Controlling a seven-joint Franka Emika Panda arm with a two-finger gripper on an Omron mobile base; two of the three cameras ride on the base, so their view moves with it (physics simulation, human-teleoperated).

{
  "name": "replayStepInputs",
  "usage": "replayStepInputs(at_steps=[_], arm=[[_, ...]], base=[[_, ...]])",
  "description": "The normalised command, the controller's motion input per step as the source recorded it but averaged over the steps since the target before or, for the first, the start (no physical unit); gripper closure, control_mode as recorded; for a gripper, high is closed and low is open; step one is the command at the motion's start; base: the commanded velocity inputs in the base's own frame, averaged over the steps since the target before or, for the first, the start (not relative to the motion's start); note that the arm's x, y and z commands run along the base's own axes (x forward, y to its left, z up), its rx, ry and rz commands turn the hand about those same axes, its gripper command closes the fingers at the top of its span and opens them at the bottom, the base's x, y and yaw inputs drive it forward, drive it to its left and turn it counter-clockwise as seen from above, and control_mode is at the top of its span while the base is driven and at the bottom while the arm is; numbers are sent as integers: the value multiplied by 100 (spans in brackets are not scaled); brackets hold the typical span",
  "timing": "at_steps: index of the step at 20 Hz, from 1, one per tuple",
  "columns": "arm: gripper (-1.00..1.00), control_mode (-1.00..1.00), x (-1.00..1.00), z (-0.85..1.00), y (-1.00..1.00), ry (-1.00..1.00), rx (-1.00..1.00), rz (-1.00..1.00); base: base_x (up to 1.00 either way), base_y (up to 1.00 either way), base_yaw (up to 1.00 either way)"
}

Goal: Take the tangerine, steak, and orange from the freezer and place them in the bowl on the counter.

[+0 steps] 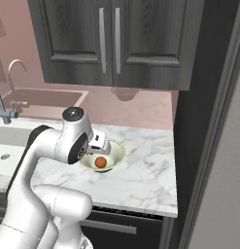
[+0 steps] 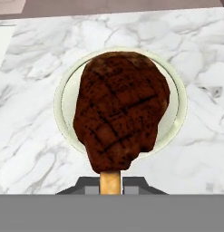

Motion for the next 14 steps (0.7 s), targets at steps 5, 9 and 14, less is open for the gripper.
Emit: replayStepInputs(at_steps=[5, 9, 14], arm=[[100, -100, 48, -52, -9, 0, 0, 0], [100, -100, 45, -51, -5, 0, 0, 0], [100, -100, 38, -46, -8, 0, 0, 0]], base=[[0, 0, 0], [0, 0, 0], [0, 0, 0]])
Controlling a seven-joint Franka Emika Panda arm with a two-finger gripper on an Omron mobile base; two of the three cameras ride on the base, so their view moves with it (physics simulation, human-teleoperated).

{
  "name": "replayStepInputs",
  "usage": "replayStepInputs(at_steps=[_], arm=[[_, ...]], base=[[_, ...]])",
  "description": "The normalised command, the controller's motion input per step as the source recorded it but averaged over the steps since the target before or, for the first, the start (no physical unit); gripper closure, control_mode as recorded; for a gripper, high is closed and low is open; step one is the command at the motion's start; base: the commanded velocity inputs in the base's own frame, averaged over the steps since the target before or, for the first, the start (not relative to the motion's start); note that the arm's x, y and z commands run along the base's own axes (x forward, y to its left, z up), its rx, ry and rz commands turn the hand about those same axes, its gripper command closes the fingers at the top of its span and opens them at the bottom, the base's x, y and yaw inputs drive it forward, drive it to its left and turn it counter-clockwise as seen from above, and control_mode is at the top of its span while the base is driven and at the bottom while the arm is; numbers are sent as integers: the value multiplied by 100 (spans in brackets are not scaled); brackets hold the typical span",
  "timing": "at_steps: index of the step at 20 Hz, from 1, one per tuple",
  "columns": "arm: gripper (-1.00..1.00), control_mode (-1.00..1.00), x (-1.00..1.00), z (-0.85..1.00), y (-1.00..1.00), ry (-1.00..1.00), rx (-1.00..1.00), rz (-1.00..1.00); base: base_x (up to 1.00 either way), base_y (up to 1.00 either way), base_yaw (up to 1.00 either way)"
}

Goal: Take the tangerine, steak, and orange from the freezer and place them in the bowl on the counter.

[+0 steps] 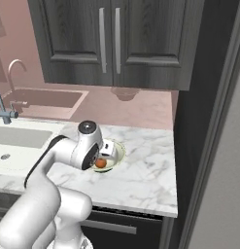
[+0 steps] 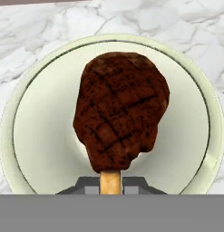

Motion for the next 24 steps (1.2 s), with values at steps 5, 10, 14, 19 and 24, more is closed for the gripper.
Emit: replayStepInputs(at_steps=[5, 10, 14, 19, 24], arm=[[100, -100, 30, -40, -15, 0, 0, 0], [100, -100, 29, -27, -11, 0, 0, 0], [100, -100, 22, -16, 0, 0, 0, 0], [100, -100, 14, -17, 0, 0, 0, 0], [-100, -100, 3, -10, 0, 0, 0, 0]], base=[[0, 0, 0], [0, 0, 0], [0, 0, 0], [0, 0, 0], [0, 0, 0]])
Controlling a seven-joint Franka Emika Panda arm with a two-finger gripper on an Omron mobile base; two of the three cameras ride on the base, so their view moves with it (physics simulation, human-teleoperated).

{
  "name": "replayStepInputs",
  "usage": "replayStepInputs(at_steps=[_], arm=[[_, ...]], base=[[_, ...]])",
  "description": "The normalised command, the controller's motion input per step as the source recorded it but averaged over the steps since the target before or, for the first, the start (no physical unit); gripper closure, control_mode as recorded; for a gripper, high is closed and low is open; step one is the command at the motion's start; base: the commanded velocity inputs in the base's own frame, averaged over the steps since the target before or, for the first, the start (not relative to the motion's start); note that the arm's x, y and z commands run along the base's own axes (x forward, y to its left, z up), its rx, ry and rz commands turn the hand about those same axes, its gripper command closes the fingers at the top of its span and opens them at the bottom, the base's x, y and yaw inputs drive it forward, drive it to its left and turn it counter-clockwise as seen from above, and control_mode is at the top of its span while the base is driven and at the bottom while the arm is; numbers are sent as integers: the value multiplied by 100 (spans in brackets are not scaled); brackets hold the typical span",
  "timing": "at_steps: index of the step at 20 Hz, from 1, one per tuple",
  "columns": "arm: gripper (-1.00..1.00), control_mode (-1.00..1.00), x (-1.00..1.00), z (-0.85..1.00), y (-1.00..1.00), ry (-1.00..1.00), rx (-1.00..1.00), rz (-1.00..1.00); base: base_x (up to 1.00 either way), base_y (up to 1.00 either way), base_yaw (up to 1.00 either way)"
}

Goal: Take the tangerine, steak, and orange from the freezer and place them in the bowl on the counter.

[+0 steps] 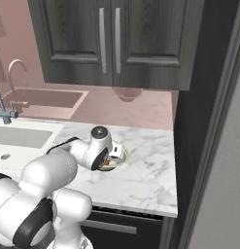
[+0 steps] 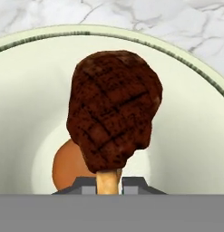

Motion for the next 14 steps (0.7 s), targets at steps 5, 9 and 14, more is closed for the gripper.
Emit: replayStepInputs(at_steps=[5, 9, 14], arm=[[-100, -100, -1, 0, 0, 0, 0, 0], [-100, -100, -8, 0, 0, 0, 0, 0], [-100, -100, -32, 20, -1, -1, 0, 0]], base=[[0, 0, 0], [0, 0, 0], [0, 0, 0]])
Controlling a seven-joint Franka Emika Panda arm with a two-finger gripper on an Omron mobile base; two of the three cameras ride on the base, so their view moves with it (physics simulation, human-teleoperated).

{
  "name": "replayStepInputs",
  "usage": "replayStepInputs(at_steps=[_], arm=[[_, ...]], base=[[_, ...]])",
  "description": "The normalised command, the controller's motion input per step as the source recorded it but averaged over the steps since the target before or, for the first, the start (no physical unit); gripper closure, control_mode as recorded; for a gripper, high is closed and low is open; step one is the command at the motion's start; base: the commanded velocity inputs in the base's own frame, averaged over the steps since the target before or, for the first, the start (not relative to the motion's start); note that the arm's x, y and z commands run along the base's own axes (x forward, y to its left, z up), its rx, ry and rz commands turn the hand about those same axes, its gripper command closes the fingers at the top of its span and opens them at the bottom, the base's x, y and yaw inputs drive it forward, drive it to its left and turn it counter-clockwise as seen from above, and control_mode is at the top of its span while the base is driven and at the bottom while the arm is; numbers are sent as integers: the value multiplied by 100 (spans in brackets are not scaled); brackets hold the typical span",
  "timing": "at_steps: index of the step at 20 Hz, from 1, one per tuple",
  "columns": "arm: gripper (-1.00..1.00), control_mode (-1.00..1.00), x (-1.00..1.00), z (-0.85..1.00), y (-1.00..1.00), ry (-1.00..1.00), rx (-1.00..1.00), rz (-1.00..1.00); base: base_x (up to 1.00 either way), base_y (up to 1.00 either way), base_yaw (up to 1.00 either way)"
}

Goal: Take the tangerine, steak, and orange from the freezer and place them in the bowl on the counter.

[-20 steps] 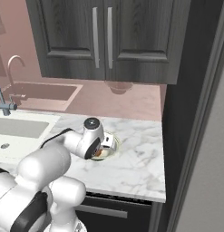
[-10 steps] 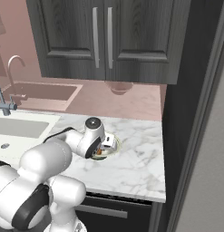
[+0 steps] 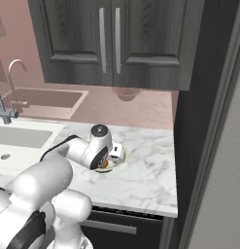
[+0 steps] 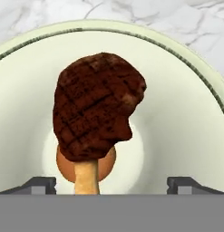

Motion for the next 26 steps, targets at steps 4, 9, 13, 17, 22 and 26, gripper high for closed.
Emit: replayStepInputs(at_steps=[4, 9, 13, 17, 22, 26], arm=[[-100, -100, -58, 56, -1, -5, 0, 0], [-100, -100, -61, 78, 0, -5, 0, 0], [-100, -100, -64, 77, 0, -5, 0, 0], [-100, -100, -76, 77, 8, -4, 0, 0], [-100, -100, -80, 63, 29, 0, 0, 0], [-100, -100, -67, 70, 38, 0, 0, 0]], base=[[0, 0, 0], [0, 0, 0], [0, 0, 0], [0, 0, 0], [0, 0, 0], [0, 0, 0]])
